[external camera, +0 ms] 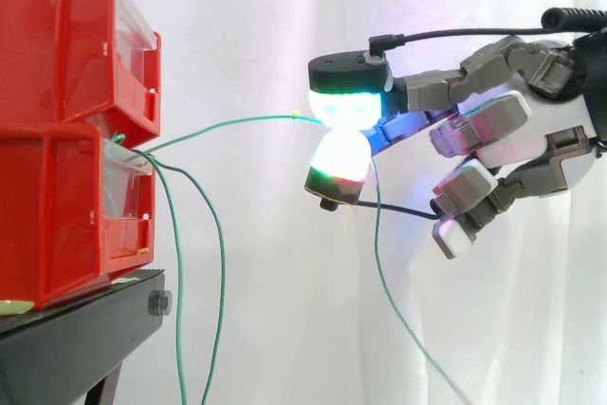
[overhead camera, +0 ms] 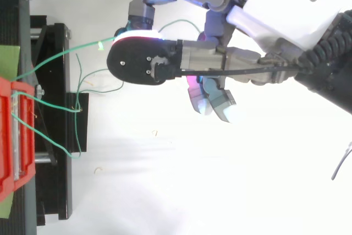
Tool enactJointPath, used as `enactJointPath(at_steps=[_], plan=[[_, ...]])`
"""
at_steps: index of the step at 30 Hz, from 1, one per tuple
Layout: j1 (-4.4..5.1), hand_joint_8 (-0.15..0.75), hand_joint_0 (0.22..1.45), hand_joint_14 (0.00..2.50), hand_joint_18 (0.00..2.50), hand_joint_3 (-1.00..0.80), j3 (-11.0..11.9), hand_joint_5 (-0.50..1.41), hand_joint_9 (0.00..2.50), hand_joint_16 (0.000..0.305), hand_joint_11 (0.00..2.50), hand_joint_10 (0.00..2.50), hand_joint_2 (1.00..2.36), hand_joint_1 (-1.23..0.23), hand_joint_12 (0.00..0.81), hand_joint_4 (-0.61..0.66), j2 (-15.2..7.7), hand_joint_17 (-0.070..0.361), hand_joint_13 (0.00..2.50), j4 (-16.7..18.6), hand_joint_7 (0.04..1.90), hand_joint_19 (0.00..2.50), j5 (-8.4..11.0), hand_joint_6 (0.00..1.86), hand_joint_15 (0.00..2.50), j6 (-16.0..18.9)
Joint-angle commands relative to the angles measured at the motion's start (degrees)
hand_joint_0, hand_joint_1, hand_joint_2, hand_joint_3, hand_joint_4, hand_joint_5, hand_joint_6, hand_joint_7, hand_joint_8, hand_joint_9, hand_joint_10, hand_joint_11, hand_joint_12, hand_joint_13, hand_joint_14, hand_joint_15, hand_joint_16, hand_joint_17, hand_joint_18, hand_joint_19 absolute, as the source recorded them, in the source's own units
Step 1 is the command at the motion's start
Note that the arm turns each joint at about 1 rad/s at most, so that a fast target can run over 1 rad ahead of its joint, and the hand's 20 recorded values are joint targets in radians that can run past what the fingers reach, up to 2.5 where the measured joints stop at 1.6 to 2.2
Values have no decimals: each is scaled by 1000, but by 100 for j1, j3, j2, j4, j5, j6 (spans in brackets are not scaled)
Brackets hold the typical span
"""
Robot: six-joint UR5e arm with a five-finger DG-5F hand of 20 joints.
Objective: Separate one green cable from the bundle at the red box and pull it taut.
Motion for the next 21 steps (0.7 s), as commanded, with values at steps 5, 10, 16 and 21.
enactJointPath(at_steps=[5, 10, 16, 21], plan=[[0, 205, 753, 20, 1224, -247, 0, 155, 2134, 64, 639, 26, 1017, -702, 437, -36, 8, 145, 1608, 0, 1298, 555, 1, 502, 810, 7], [0, 215, 753, 22, 1204, -224, -9, 155, 2129, 64, 655, 25, 1017, -711, 434, -53, -1, 144, 1609, -9, 1308, 553, 10, 502, 794, -2], [0, 228, 754, 21, 1198, -241, -9, 155, 2127, 64, 659, 25, 1016, -705, 431, -60, -1, 144, 1606, -18, 1319, 561, 10, 502, 798, -10], [0, 233, 749, 22, 1189, -280, -9, 152, 2107, 63, 659, 27, 1015, -690, 429, -75, -1, 142, 1601, -18, 1322, 561, 10, 502, 799, -142]])
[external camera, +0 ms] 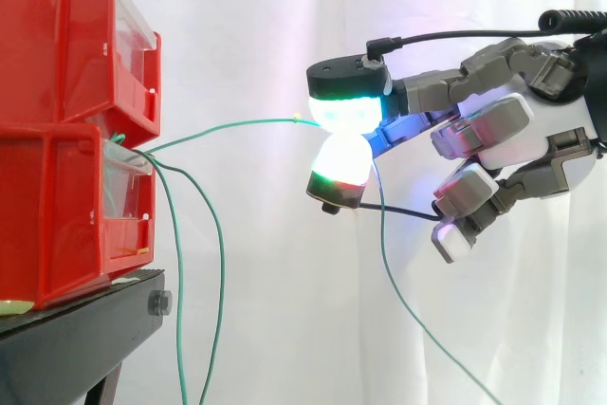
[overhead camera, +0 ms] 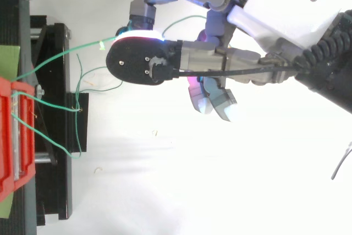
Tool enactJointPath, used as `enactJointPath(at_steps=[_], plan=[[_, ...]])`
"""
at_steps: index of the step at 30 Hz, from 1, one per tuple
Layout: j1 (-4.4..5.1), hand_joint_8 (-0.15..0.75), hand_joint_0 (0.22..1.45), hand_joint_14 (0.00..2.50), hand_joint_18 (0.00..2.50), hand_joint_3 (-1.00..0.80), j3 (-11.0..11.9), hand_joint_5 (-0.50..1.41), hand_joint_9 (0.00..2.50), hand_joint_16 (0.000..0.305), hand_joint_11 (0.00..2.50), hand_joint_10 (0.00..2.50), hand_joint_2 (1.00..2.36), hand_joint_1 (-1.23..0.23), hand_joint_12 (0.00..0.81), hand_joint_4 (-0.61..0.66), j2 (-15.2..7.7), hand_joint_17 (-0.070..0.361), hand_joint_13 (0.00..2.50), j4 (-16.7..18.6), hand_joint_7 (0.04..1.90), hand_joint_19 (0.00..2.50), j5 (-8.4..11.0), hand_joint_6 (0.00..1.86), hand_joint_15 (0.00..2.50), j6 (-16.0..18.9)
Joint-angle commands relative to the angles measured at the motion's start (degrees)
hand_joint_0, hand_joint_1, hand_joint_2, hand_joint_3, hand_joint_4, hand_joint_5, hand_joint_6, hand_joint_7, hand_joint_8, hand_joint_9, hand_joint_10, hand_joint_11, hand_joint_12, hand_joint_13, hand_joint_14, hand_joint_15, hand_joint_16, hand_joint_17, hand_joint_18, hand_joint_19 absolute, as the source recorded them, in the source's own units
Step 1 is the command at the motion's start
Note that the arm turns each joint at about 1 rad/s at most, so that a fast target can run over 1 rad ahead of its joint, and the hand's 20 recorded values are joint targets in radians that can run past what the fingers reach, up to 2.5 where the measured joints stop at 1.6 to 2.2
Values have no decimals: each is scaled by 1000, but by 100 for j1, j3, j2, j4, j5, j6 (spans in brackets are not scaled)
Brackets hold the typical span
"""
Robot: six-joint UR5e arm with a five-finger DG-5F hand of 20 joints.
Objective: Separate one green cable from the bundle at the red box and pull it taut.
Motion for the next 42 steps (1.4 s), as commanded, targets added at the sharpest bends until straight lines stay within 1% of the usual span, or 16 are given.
enactJointPath(at_steps=[1, 4, 6, 8, 11, 16, 23, 26, 27, 28, 29, 31, 36, 39, 40, 42], plan=[[0, 231, 746, 22, 1188, -277, -1, 152, 2108, 63, 655, 23, 1015, -689, 428, -81, -2, 142, 1596, -1, 1321, 559, 9, 502, 794, -143], [0, 230, 742, 22, 1180, -303, -1, 150, 2088, 61, 672, 25, 1014, -680, 426, -87, -2, 138, 1593, 7, 1318, 565, 62, 501, 789, -389], [0, 230, 740, 23, 1176, -315, -1, 149, 2087, 60, 666, 23, 1013, -677, 423, -87, 6, 136, 1591, 25, 1320, 574, 97, 502, 802, -706], [0, 228, 739, 21, 1173, -314, -1, 149, 2086, 60, 656, 25, 1014, -675, 418, -91, -2, 135, 1592, 34, 1316, 574, 158, 502, 795, -1444], [18, 223, 739, 21, 1167, -317, -1, 149, 2083, 59, 670, 26, 1013, -674, 417, -85, 6, 133, 1589, 104, 1315, 584, 211, 501, 798, -1857], [35, 227, 738, 22, 1163, -319, -1, 148, 2076, 58, 660, 25, 1013, -673, 416, -91, 6, 132, 1589, 280, 1313, 583, 273, 502, 799, -2288], [44, 226, 734, 23, 1161, -344, -1, 148, 2077, 58, 662, 25, 1012, -662, 414, -89, 6, 131, 1585, 289, 1317, 581, 273, 502, 796, -2692], [44, 224, 686, 23, 1163, -437, -1, 146, 2079, 59, 661, 23, 1006, -655, 408, -62, 6, 132, 1594, 298, 1317, 586, 273, 501, 808, -2789], [44, 220, 631, 23, 1159, -500, 8, 145, 2080, 59, 668, 23, 1000, -629, 407, -36, 15, 132, 1599, 341, 1322, 596, 273, 501, 819, -2859], [44, 228, 563, 22, 1175, -500, 8, 146, 2091, 60, 665, 25, 1000, -584, 404, -16, 15, 135, 1614, 359, 1323, 594, 273, 501, 813, -2876], [44, 222, 549, 22, 1181, -500, 8, 147, 2095, 61, 656, 23, 1000, -576, 406, -7, 15, 136, 1618, 394, 1326, 597, 281, 501, 808, -2912], [44, 230, 463, 23, 1259, -500, 8, 149, 2128, 68, 614, 24, 1000, -477, 431, 31, 15, 152, 1662, 456, 1330, 550, 290, 501, 782, -2982], [44, 228, 402, 20, 1329, -500, 8, 152, 2171, 74, 586, 23, 1000, -357, 446, 58, 15, 166, 1703, 473, 1325, 505, 290, 502, 758, -3008], [44, 232, 365, 19, 1364, -500, 8, 153, 2187, 78, 561, 22, 1000, -235, 449, 80, 15, 176, 1737, 465, 1336, 496, 290, 502, 728, -3008], [44, 231, 358, 19, 1369, -500, 8, 153, 2185, 79, 555, 21, 1000, -157, 446, 90, 15, 178, 1742, 473, 1345, 493, 290, 502, 731, -3008], [44, 226, 360, 19, 1365, -500, 8, 153, 2186, 79, 540, 20, 1000, -123, 440, 91, 6, 178, 1743, 473, 1344, 494, 290, 502, 729, -3035]])
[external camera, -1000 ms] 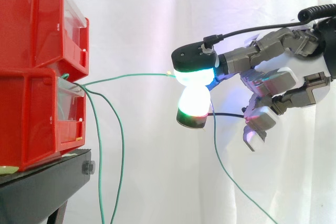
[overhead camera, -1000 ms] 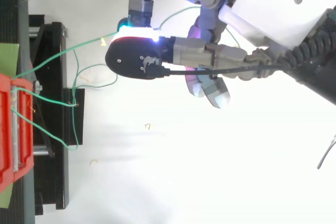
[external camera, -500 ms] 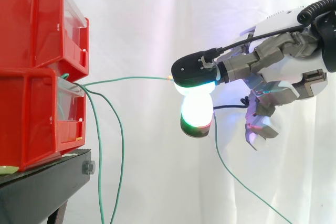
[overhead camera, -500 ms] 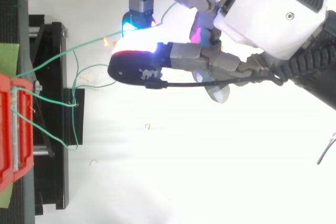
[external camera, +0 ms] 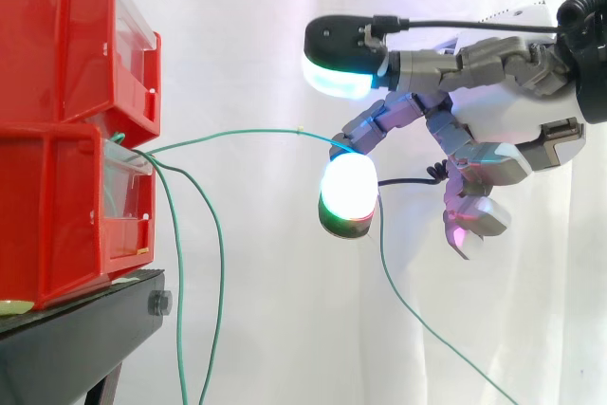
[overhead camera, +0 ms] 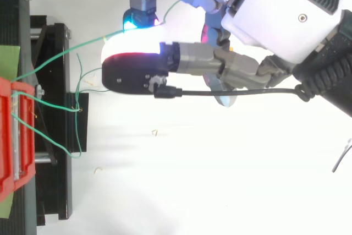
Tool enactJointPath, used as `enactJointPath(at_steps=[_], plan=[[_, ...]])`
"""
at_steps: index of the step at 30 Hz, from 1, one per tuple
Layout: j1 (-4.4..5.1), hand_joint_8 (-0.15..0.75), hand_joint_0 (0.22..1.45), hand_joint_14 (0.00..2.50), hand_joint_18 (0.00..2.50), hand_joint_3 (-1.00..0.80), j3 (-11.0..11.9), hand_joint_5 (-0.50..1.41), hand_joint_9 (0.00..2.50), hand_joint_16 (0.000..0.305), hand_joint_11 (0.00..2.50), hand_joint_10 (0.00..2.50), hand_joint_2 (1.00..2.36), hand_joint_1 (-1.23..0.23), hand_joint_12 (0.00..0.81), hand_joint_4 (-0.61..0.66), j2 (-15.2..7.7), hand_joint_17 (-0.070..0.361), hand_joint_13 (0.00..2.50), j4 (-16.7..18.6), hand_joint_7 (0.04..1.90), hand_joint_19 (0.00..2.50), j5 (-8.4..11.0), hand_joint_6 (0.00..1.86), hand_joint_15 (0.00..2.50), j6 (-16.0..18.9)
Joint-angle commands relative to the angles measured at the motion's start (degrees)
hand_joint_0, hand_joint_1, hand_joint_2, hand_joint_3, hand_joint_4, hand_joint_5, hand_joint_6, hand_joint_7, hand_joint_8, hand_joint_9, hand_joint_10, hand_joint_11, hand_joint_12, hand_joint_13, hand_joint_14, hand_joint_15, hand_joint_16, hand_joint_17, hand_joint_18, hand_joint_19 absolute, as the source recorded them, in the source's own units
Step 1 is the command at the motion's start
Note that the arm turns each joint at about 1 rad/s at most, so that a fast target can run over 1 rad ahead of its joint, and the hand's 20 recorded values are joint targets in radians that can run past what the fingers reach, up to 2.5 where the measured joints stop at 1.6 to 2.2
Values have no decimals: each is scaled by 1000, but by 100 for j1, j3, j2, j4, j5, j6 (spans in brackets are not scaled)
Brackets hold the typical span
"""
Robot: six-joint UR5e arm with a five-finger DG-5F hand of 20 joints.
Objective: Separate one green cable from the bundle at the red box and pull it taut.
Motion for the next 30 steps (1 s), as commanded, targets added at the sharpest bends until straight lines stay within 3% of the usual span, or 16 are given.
enactJointPath(at_steps=[1, 5, 11, 18, 30], plan=[[0, 218, 366, 19, 1353, -500, 1, 153, 2184, 78, 538, 23, 1000, -75, 443, 96, 1, 177, 1742, 3, 1338, 508, 0, 502, 730, -67], [0, 187, 389, 17, 1303, -500, 1, 154, 2201, 74, 526, 20, 1000, 38, 420, 78, 1, 166, 1734, 12, 1329, 530, 0, 502, 733, -172], [0, 122, 452, 21, 1190, -500, -8, 154, 2225, 61, 536, 21, 1000, 48, 384, 34, 1, 137, 1720, 12, 1330, 609, 9, 500, 775, -462], [0, 105, 525, 23, 1188, -500, -8, 153, 2251, 56, 566, 22, 1000, -115, 399, 16, 1, 127, 1724, 12, 1314, 614, 149, 501, 779, -884], [0, 120, 610, 23, 1108, -500, 1, 149, 2197, 47, 638, 25, 1000, -389, 405, -25, 124, 106, 1650, 47, 1283, 651, 149, 501, 808, -1271]])
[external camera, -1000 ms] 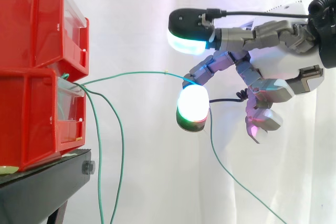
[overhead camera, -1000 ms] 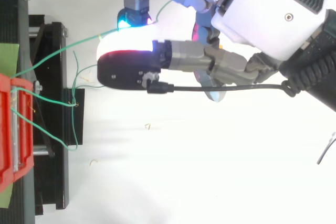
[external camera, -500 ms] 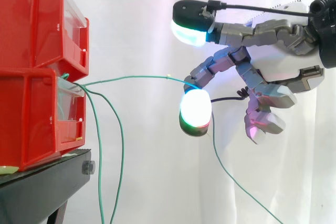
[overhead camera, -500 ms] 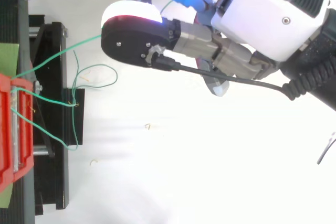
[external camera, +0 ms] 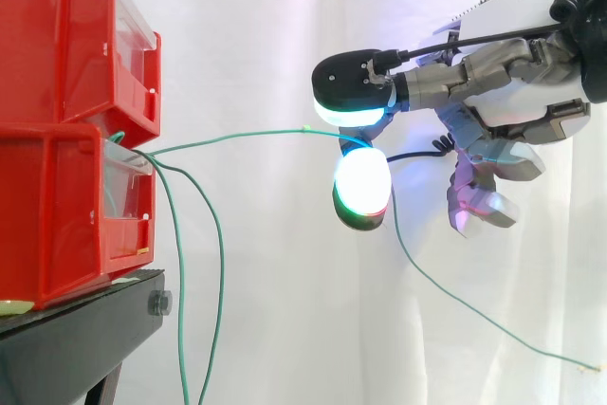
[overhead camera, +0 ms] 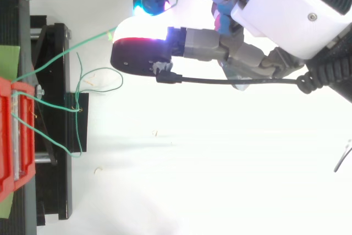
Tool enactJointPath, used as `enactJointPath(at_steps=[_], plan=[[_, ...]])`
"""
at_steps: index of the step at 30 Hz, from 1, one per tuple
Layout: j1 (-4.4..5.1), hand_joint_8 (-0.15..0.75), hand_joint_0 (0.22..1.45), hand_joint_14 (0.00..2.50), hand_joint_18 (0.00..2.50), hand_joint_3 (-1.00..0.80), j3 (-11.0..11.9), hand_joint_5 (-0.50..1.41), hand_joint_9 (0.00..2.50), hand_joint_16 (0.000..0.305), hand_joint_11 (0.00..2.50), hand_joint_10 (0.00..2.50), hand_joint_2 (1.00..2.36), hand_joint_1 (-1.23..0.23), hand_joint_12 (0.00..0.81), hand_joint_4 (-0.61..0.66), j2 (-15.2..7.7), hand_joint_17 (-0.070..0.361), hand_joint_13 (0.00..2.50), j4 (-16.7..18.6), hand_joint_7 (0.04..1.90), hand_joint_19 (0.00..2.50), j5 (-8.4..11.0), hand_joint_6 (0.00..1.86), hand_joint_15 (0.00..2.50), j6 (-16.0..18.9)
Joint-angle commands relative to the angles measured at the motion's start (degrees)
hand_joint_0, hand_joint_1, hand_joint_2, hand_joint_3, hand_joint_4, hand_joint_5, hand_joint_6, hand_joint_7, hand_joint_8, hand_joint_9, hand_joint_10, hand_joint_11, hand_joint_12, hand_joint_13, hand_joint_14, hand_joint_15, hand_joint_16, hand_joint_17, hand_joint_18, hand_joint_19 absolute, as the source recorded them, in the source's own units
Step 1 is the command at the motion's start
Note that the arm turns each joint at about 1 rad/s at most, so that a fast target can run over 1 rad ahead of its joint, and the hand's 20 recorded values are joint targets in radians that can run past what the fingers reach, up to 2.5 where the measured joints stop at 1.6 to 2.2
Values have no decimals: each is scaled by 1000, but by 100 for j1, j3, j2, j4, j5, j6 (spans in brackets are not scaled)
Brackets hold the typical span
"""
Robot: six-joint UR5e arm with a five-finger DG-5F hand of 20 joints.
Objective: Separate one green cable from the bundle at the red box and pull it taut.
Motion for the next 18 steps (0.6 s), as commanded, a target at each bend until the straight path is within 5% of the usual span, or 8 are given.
enactJointPath(at_steps=[1, 9, 18], plan=[[0, 118, 625, 23, 1111, -500, 1, 149, 2199, 46, 647, 24, 1000, -411, 409, -28, 13, 105, 1651, 50, 1284, 652, -9, 502, 814, -119], [-9, 137, 660, 24, 1115, -500, 1, 149, 2194, 46, 656, 27, 1000, -478, 411, -39, 13, 104, 1653, 393, 1294, 649, -26, 502, 802, -751], [-26, 181, 689, 24, 1076, -500, 1, 144, 2129, 47, 684, 24, 1000, -622, 406, -37, 13, 105, 1620, 533, 1306, 643, -44, 502, 832, -901]])
